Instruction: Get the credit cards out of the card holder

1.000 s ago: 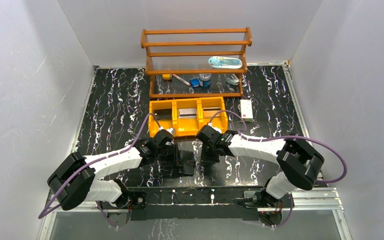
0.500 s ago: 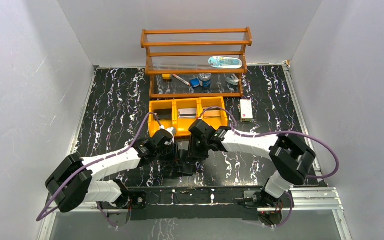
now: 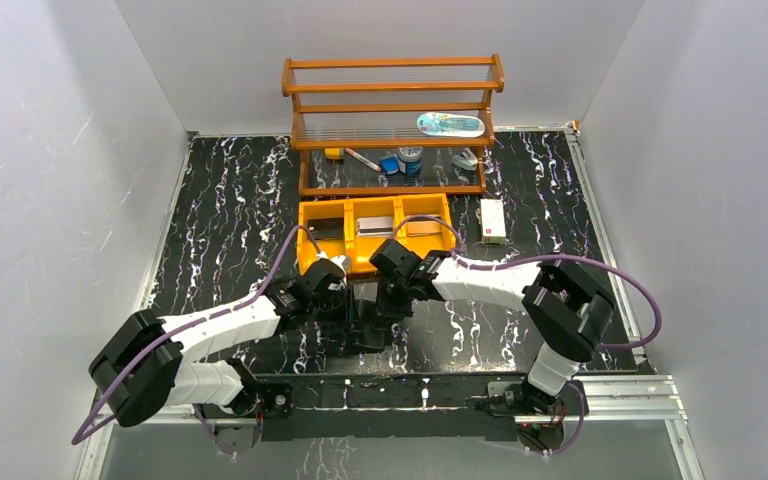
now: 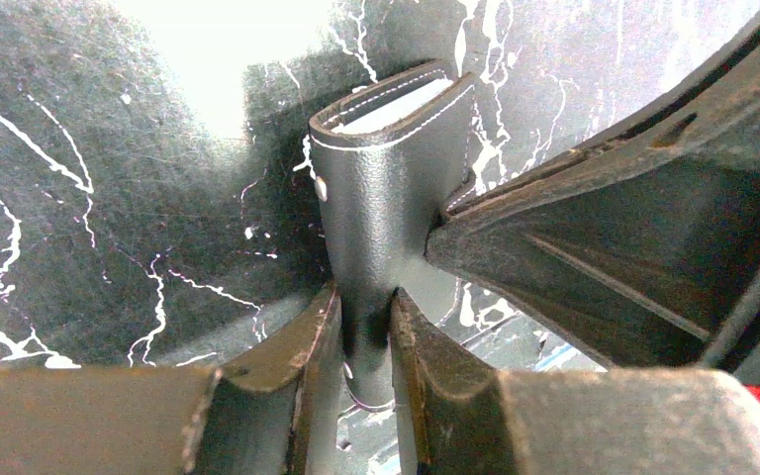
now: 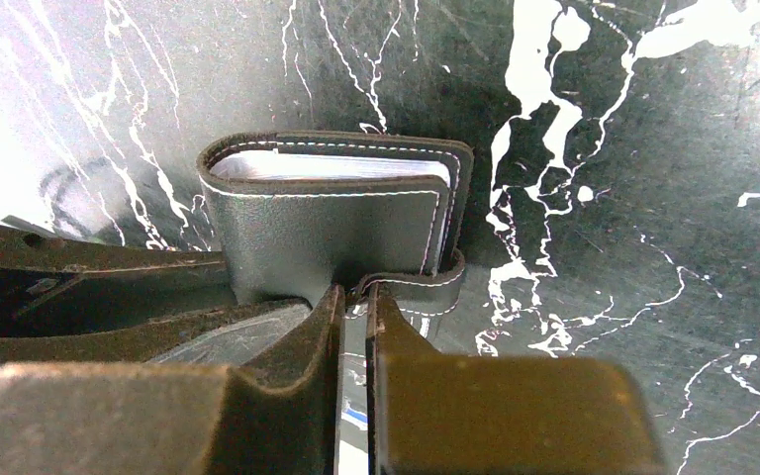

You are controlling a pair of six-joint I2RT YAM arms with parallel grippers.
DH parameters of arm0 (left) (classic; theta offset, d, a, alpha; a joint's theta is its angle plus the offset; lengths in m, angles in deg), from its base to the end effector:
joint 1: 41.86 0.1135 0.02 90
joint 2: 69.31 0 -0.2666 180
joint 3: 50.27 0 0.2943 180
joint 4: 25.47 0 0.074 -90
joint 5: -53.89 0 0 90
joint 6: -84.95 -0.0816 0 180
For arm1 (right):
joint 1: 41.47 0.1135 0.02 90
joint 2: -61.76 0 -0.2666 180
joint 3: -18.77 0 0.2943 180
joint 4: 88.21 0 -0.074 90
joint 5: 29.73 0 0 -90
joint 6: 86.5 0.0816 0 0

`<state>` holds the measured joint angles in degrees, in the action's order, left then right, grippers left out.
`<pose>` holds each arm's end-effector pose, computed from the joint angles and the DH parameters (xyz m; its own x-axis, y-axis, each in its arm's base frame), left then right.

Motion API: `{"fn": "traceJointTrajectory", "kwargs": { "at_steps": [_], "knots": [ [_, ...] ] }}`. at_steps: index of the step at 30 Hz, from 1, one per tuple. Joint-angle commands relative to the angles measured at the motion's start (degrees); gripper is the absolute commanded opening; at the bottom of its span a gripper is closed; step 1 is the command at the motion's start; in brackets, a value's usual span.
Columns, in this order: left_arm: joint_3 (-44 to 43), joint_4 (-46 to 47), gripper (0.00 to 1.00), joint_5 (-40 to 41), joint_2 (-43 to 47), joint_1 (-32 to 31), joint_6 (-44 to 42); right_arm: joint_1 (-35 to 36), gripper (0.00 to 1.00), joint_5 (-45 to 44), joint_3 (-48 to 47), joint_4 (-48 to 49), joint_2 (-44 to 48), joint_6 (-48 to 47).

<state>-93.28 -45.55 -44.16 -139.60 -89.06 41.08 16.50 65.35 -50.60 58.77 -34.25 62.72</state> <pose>0.1931 -0.2253 0.1157 -0.9166 -0.0608 -0.3952 0.1878 0.8071 -0.5597 0.2004 0.3340 0.1127 -0.9801 0.0469 -0.1928 -0.0510 0.8795 0.4731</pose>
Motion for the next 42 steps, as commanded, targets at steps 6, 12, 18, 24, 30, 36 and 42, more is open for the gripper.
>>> {"fn": "traceJointTrajectory", "kwargs": {
  "at_steps": [6, 12, 18, 24, 30, 36, 42],
  "knots": [
    [-0.2, -6.6, 0.03, 7.6, 1.6, 0.8, 2.4, 1.3, 0.03, 3.2, 2.0, -6.4, 1.8, -8.0],
    [0.4, -8.1, 0.01, 8.3, 2.6, 1.3, 3.3, 0.9, 0.0, 0.3, 5.1, -9.0, 3.6, -7.6],
    [0.5, -7.9, 0.01, 7.3, 3.5, 1.2, 1.5, 0.4, 0.03, -2.8, 5.2, -11.1, 4.4, -7.5],
    [0.0, -6.8, 0.15, 4.9, 3.7, 1.2, -1.4, 0.2, 0.33, -6.1, 2.1, -10.6, 7.1, -6.7],
    [-0.1, -7.0, 0.29, 3.6, 3.5, 1.2, -2.0, -0.9, 0.42, -4.6, 1.1, -7.1, 7.5, -4.8],
    [-0.4, -6.9, 0.33, 3.0, 3.3, 1.2, -2.4, -0.9, 0.41, -0.5, 1.2, -2.2, 5.4, -5.3],
    [-0.4, -6.9, 0.34, 2.4, 2.9, 1.2, -2.4, -0.8, 0.41, 0.9, 0.8, 0.9, 4.1, -5.5]
  ]
}}
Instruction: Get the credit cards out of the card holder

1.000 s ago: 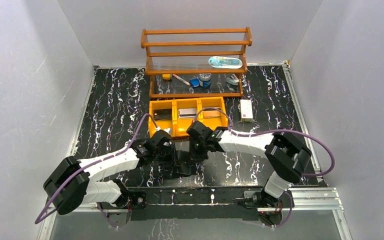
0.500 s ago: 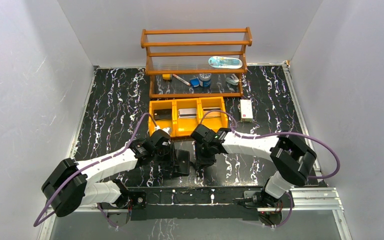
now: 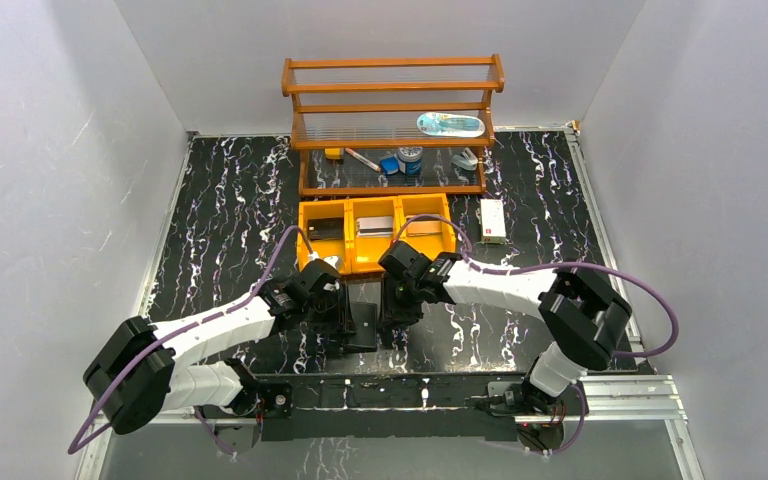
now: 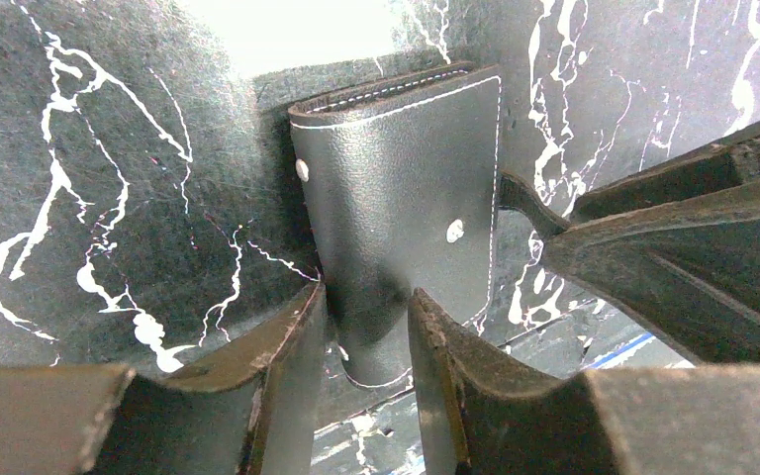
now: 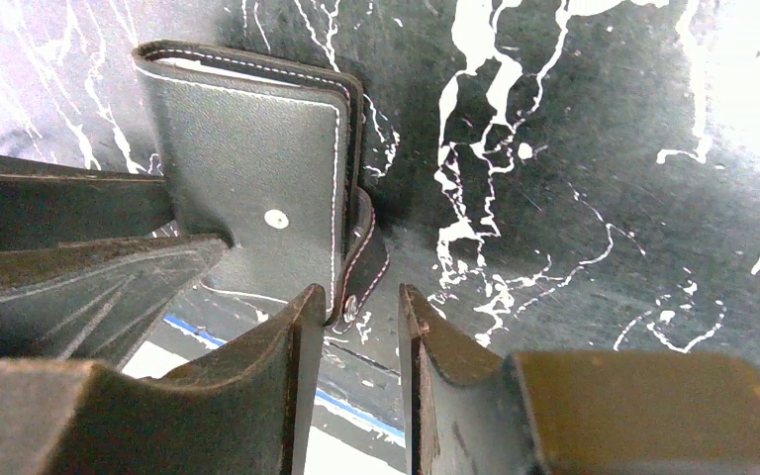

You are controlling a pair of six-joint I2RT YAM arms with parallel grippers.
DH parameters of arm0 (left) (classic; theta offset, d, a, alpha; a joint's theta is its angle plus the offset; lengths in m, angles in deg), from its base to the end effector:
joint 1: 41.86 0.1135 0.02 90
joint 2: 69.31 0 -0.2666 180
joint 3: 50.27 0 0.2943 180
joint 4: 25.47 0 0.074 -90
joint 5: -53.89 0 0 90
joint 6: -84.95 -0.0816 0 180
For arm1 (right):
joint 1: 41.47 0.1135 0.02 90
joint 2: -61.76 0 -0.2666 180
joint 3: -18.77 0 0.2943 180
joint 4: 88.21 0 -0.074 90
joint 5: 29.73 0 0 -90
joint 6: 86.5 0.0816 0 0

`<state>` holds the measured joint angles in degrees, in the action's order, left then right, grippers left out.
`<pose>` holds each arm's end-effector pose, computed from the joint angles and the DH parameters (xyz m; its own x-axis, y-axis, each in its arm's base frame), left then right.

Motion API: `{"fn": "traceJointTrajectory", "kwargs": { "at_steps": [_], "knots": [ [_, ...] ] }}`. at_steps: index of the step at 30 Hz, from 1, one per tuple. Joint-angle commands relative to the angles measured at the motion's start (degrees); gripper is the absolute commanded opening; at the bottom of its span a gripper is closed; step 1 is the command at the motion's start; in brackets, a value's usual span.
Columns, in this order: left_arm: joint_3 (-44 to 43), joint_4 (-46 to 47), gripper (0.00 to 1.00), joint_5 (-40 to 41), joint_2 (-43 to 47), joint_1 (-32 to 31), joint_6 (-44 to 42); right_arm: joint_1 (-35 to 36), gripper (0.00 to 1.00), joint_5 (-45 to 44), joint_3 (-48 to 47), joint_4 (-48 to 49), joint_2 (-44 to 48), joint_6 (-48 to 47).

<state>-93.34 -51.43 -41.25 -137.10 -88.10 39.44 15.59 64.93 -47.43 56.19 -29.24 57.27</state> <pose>0.1918 -0.2109 0.1171 -0.9133 -0.0554 -0.4035 0.1662 0.8537 -0.4935 0.1948 0.3129 0.1216 -0.9718 -0.0213 -0.2350 -0.1259 0.8890 0.4402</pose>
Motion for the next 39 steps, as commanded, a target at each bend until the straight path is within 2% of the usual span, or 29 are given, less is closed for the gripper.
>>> {"fn": "traceJointTrajectory", "kwargs": {
  "at_steps": [1, 9, 13, 23, 32, 39],
  "knots": [
    [-0.3, -1.0, 0.35, -0.5, 0.3, 0.2, -0.8, 0.1, 0.42, 0.9, -2.6, 3.0, -1.3, 0.0],
    [-0.5, -1.0, 0.36, -0.6, 0.4, 0.2, -0.5, 1.2, 0.51, -2.6, -5.4, -0.7, -3.6, -2.0],
    [-0.7, -1.1, 0.36, -0.6, 0.4, 0.2, -0.7, 1.5, 0.51, -4.7, -6.8, -2.4, -5.0, -2.8],
    [-0.7, -1.3, 0.36, -0.5, 0.2, 0.2, -0.5, 2.4, 0.34, -9.6, -8.0, -7.9, -5.9, -2.6],
    [-1.0, -1.6, 0.37, -0.5, 0.4, 0.2, -0.6, 2.3, 0.18, -5.6, -5.5, -2.6, -5.8, -1.5],
    [-1.7, -3.3, 0.44, 1.4, 2.0, 0.2, -0.4, 2.4, 0.07, -5.4, -5.0, -1.4, -4.5, -0.3]
  ]
}}
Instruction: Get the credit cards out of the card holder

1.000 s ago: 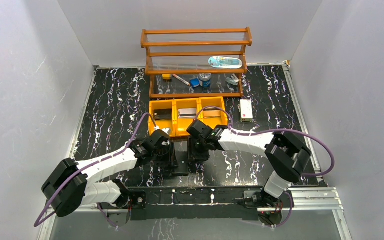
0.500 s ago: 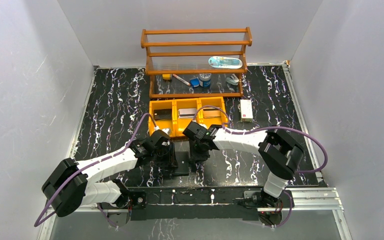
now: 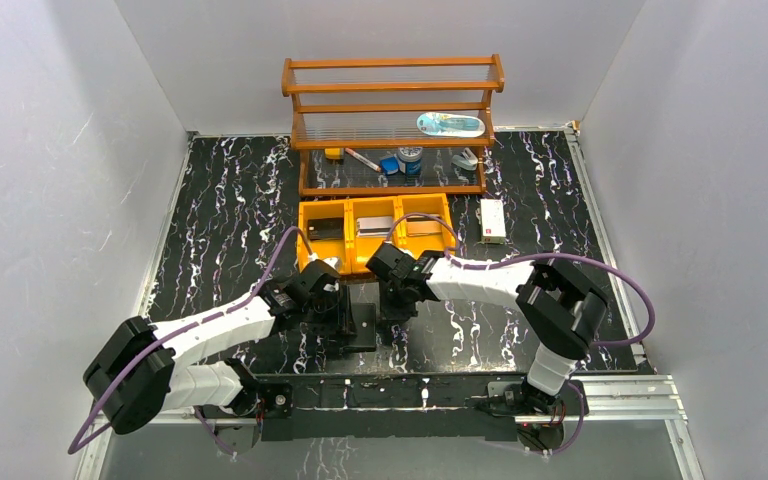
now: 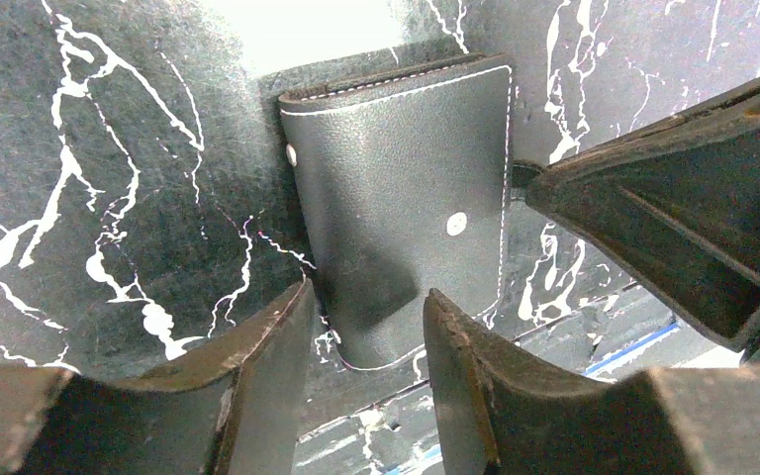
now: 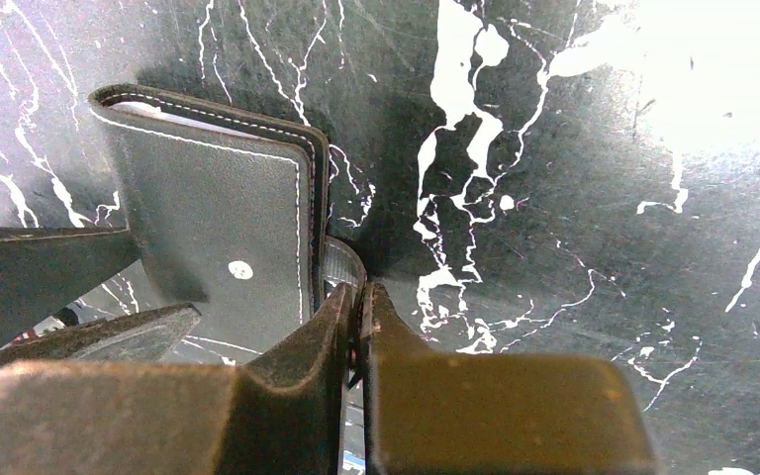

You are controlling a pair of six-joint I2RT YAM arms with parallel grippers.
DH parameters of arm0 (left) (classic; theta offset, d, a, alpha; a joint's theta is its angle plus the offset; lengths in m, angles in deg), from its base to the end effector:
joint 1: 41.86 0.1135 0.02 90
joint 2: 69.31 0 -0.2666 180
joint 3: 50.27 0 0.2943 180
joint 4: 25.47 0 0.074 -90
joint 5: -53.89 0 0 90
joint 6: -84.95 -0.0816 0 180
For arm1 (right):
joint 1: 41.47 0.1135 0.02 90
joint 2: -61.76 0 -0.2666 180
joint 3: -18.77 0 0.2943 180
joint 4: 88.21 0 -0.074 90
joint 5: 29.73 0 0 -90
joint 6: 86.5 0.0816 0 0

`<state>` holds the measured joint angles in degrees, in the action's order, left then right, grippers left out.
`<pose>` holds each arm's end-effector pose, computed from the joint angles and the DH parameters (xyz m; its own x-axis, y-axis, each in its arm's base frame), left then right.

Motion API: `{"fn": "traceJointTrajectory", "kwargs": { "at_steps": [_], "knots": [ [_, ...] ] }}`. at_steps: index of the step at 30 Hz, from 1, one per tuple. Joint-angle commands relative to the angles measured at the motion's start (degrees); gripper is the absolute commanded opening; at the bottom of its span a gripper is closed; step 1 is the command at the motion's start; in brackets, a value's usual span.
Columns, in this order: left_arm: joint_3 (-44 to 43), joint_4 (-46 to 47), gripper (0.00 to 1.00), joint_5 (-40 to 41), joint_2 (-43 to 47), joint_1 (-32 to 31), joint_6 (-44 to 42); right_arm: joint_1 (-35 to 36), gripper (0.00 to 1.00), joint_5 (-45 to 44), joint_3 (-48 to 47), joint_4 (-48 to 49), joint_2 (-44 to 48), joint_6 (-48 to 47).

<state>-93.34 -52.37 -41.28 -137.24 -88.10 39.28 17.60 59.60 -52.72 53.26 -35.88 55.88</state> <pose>0.1904 -0.2095 0.1149 -0.9182 -0.0474 -0.3933 0.1625 0.8603 -0.4831 0.1993 0.3308 0.1074 -0.9610 -0.0628 -0.2694 -0.1540 0.9305 0.3323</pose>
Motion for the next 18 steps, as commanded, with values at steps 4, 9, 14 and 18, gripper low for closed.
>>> {"fn": "traceJointTrajectory", "kwargs": {
  "at_steps": [4, 9, 14, 18],
  "knots": [
    [-2.2, -4.1, 0.52, 4.0, 4.5, 0.2, 0.0, 0.2, 0.04, -1.6, 0.4, 0.1, 4.2, 1.5],
    [-3.3, -7.4, 0.61, 8.8, 8.7, 0.2, 0.8, 0.2, 0.04, -1.1, 1.2, 1.2, 8.5, 2.0],
    [-4.0, -10.4, 0.68, 13.8, 13.7, 0.3, 1.8, 0.1, 0.04, 2.4, 1.7, 5.9, 11.8, 1.4],
    [-4.5, -12.7, 0.7, 17.1, 17.2, 0.2, 2.8, 0.2, 0.05, 7.5, 1.6, 10.8, 12.4, 1.5]
  ]
}}
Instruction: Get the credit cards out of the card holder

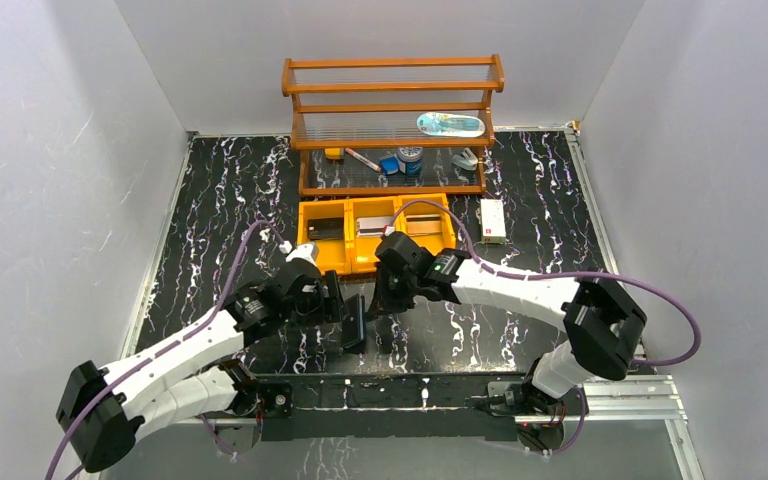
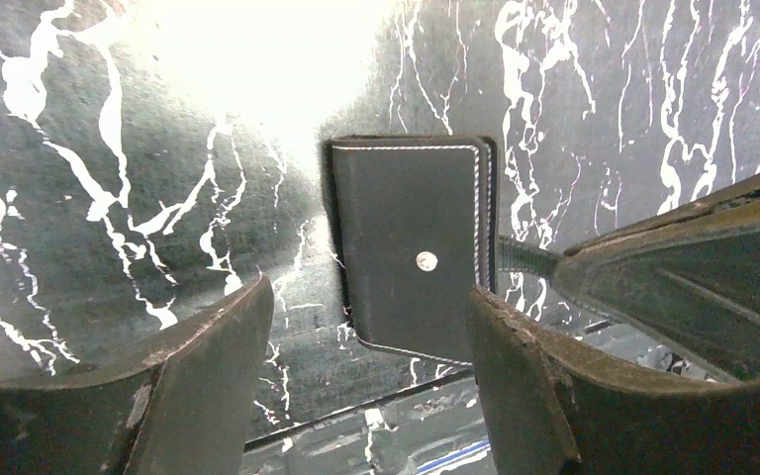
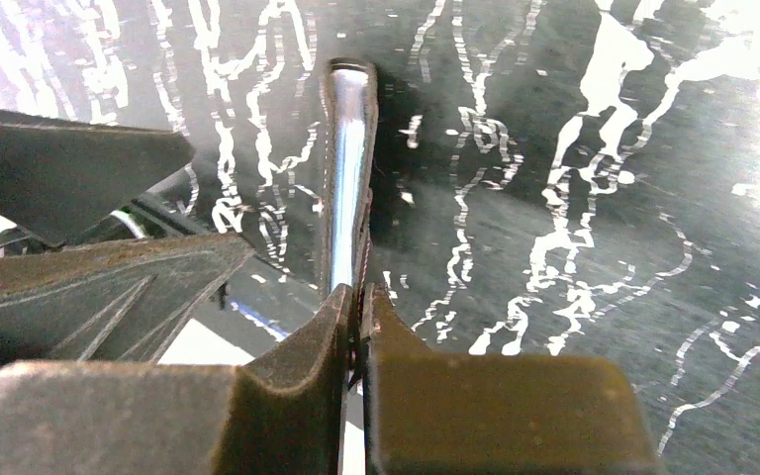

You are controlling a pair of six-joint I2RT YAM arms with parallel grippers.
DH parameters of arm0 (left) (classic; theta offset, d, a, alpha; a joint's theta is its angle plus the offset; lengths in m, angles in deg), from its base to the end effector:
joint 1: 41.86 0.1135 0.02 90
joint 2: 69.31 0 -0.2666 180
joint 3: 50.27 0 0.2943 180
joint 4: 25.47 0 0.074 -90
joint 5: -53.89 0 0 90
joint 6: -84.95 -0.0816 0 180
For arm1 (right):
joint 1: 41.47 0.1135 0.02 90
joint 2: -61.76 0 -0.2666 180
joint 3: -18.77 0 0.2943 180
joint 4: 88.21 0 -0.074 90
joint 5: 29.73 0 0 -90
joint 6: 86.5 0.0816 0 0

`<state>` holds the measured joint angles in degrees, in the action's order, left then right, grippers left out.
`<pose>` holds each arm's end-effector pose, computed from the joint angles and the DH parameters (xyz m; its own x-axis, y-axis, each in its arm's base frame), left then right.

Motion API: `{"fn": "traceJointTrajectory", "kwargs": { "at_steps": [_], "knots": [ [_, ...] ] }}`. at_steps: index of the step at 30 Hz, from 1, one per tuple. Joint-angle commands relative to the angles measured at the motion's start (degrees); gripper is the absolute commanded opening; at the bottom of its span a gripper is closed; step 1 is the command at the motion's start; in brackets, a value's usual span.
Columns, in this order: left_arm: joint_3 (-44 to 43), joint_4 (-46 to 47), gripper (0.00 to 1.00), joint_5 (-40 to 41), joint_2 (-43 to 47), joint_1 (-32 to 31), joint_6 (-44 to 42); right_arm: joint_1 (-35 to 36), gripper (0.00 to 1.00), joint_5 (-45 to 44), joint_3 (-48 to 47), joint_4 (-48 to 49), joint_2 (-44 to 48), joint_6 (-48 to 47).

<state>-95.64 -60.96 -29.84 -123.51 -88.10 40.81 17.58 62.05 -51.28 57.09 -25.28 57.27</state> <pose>0.1903 -0.1858 0.1762 -0.8130 -0.1825 -0.5530 0.1156 0.8802 -0.4603 0.1954 0.3307 0.1717 -0.9380 0.0036 -0.3467 -0.1870 0.8369 0.5145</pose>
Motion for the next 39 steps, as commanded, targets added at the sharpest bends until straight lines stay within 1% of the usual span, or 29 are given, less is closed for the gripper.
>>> {"fn": "traceJointTrajectory", "kwargs": {
  "at_steps": [1, 4, 8, 13, 16, 17, 22, 26, 32, 39],
  "knots": [
    [-2.2, -4.7, 0.7, 6.4, 4.3, 0.3, 1.5, 0.1, 0.05, 6.1, 0.2, 8.2, 1.7, 0.4],
    [-2.5, -6.1, 0.71, 8.2, 6.7, 0.3, 2.3, 0.2, 0.05, 7.8, 0.4, 10.6, 0.8, 1.3],
    [-2.7, -8.3, 0.72, 10.5, 9.6, 0.3, 2.9, 0.2, 0.05, 9.6, -0.2, 11.2, -1.1, 1.7],
    [-3.5, -11.0, 0.73, 12.6, 12.0, 0.3, 3.4, 0.2, 0.06, 11.9, 0.5, 15.4, -1.7, 3.0],
    [-3.3, -11.7, 0.74, 12.9, 12.8, 0.3, 3.4, 0.2, 0.06, 11.5, 0.0, 14.1, -3.0, 3.0],
    [-3.2, -11.8, 0.74, 12.7, 12.8, 0.3, 3.5, 0.2, 0.06, 10.7, -0.3, 12.2, -3.4, 2.9],
    [-2.4, -11.7, 0.74, 11.1, 12.5, 0.3, 4.1, -0.1, 0.06, 4.6, -0.4, 4.6, -3.8, 3.0],
    [-1.5, -10.6, 0.75, 9.4, 11.9, 0.3, 3.9, -1.1, 0.06, 1.0, 2.9, 2.2, -2.4, 3.8],
    [-0.5, -6.1, 0.74, 4.5, 8.7, 0.3, 2.0, -4.0, 0.06, 1.2, 7.9, 3.3, -0.8, 4.6],
    [0.1, 0.2, 0.66, -2.1, 2.4, 0.3, 0.6, -4.9, 0.07, 2.3, 8.1, 3.6, -1.5, 4.0]
  ]
}}
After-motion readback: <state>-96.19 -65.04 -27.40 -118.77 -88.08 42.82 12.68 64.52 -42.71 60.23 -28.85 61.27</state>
